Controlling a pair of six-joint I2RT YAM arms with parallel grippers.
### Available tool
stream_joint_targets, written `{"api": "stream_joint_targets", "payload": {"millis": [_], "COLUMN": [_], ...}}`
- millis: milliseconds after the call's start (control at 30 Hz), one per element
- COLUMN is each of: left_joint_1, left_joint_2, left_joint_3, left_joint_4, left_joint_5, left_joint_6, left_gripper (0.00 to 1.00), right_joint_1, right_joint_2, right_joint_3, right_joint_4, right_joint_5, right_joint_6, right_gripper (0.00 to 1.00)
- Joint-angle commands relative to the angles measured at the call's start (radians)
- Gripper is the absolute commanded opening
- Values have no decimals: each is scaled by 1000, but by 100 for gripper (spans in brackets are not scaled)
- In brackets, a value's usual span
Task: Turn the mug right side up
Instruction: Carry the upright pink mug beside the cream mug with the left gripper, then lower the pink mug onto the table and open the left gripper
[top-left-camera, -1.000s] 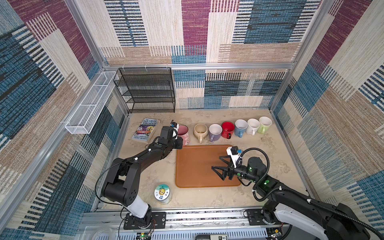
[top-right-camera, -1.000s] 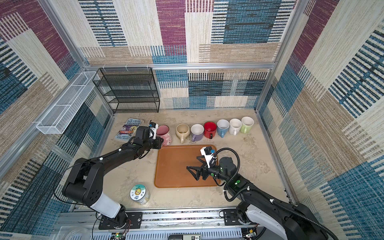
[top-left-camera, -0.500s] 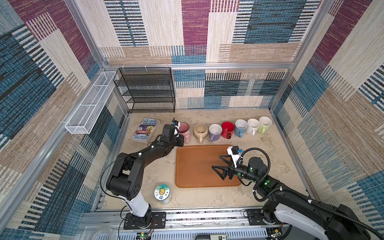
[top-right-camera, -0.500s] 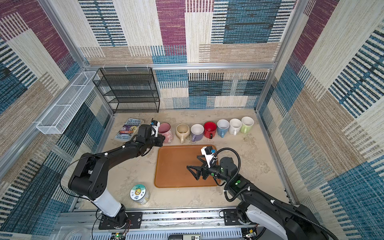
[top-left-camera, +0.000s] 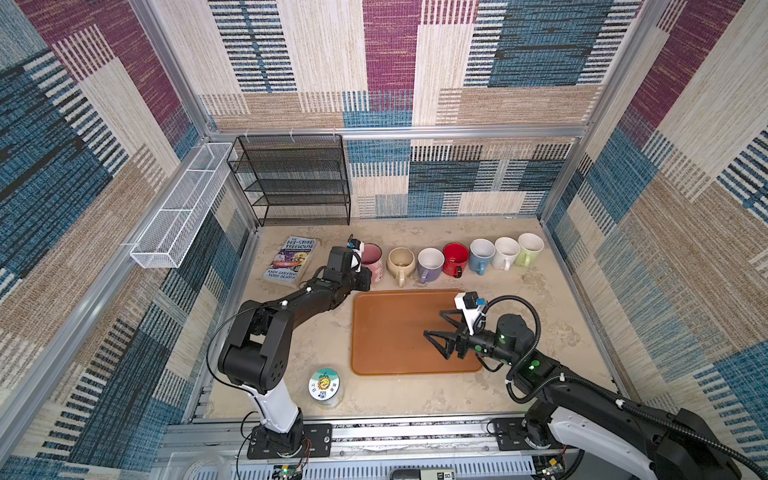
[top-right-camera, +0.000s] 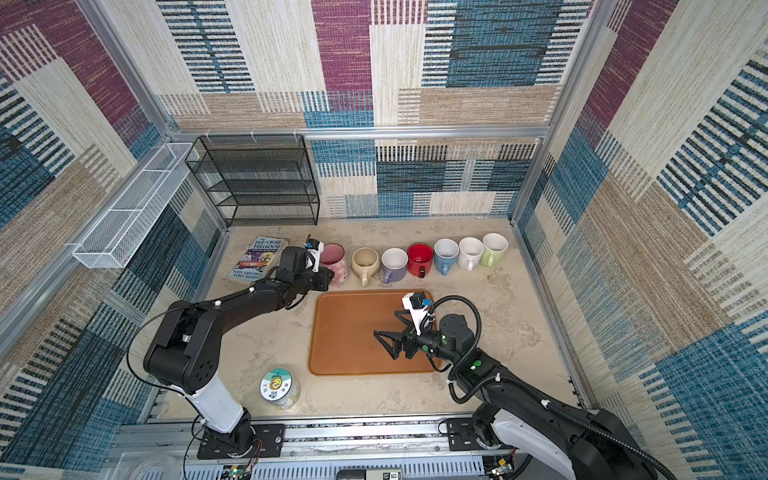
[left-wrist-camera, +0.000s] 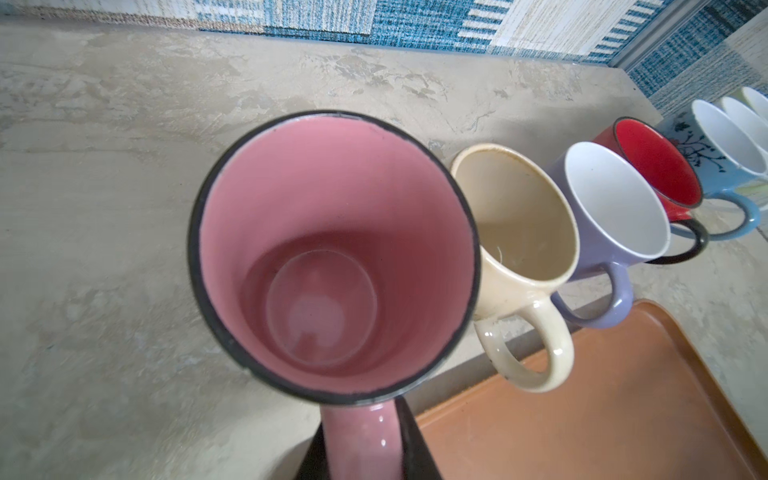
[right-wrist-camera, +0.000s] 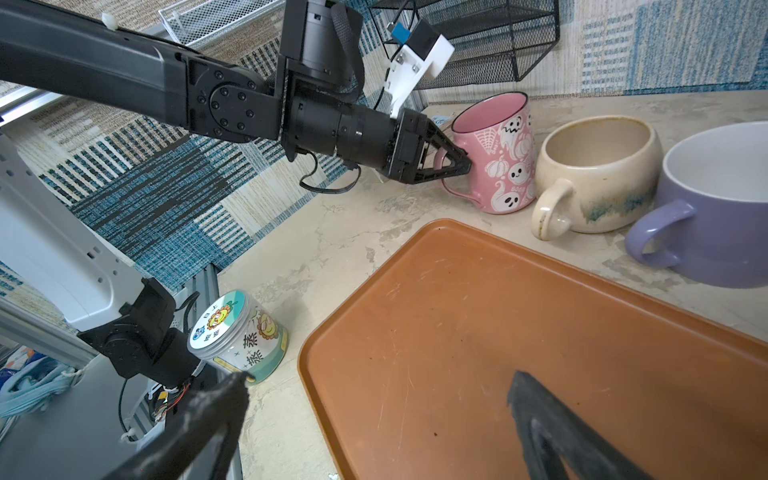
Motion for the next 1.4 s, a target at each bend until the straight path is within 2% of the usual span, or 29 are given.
{"api": "stream_joint_targets", "payload": {"millis": [0,233,600,933,1167,1367], "left_joint_1": [0,-2,-2,-2,-2,3], "left_joint_2": [6,0,-70,-215,-390,-563], "left_joint_3": [14,9,2,-66,-133,-214], "left_joint_4": [-38,-46,-64,-40,-97,-153], "left_joint_5": [0,-15,-45,-61,-91,-215], "left_joint_6": [7,-7,-7,-17,10,70], "left_gripper": [27,37,74,84,88,94], "right_joint_1": [0,1,1,1,0,-1], "right_joint_2": [-17,-27,-52,-45,-35,49], "right_joint_3": [5,7,18,45,77,128], "right_joint_4": [5,-5,-33,-57,-89,-122], "right_joint_5": [15,16,52,98,250,456], "right_joint_6": [-14,-16,-20,-4,15,15], "right_gripper": [100,100,100,100,100,100]}}
